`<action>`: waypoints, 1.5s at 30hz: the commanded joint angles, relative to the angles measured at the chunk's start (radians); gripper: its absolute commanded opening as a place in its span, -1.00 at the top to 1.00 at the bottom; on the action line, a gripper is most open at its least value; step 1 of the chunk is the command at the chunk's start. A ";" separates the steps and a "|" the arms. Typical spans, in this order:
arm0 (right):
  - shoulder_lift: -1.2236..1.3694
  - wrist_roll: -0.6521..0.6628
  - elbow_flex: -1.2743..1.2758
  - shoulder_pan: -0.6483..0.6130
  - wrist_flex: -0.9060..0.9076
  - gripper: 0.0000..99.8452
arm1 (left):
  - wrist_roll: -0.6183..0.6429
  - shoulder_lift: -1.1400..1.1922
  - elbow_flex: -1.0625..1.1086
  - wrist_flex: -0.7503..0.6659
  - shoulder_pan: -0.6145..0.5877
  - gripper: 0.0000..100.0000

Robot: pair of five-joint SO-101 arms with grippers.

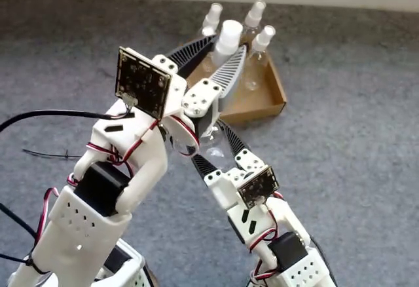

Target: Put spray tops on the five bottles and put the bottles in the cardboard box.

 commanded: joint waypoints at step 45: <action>-0.013 -0.011 0.101 0.001 0.004 0.99 | -0.008 -0.077 0.059 0.201 0.022 0.85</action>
